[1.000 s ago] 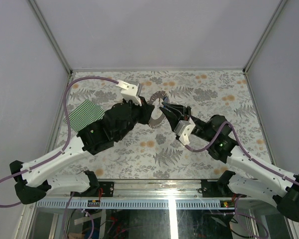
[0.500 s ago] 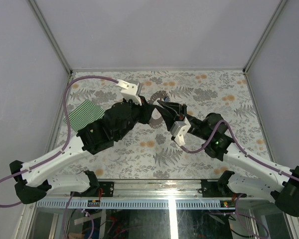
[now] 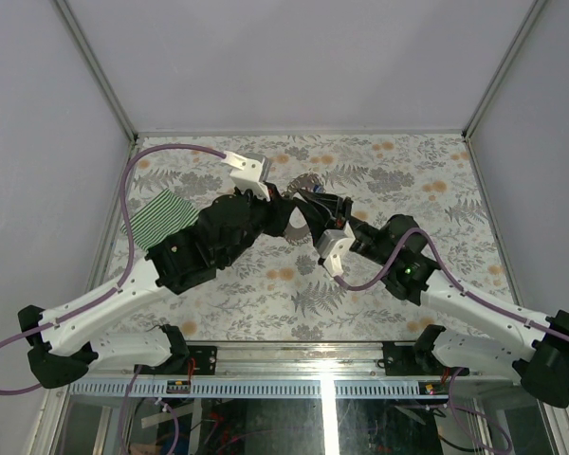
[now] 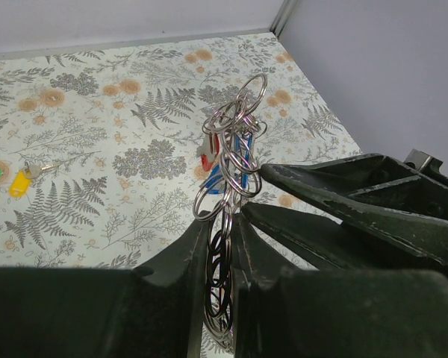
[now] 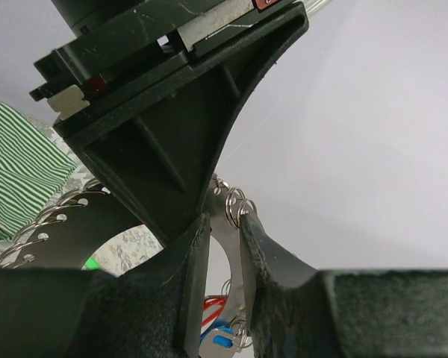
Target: Put the keys on the keyring
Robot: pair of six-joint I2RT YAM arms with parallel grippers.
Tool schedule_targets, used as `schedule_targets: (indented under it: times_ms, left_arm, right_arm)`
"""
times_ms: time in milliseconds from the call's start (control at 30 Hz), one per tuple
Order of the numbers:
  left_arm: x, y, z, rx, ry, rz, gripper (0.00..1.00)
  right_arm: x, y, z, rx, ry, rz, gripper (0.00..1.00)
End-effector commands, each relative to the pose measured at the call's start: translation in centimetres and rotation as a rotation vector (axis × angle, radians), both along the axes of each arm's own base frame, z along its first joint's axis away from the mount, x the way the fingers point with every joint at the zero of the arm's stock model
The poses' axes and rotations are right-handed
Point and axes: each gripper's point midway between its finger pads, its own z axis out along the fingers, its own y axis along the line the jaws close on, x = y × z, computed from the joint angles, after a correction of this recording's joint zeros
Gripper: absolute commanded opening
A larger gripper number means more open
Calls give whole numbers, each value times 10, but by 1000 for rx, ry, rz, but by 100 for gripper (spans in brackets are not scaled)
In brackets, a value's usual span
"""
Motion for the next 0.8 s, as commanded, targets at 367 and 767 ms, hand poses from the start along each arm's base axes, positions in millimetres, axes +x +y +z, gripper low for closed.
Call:
schedule_targets:
  times_ms: [367,767]
  left_arm:
    - [-3,-4,38,-105,-50,-18,0]
    - [-3,-7,34,-101,-41,-23,0]
  right_arm:
    - [2,-5,44,98,-106,-45,28]
    - [-2,-5,49,110,-123,-37,33]
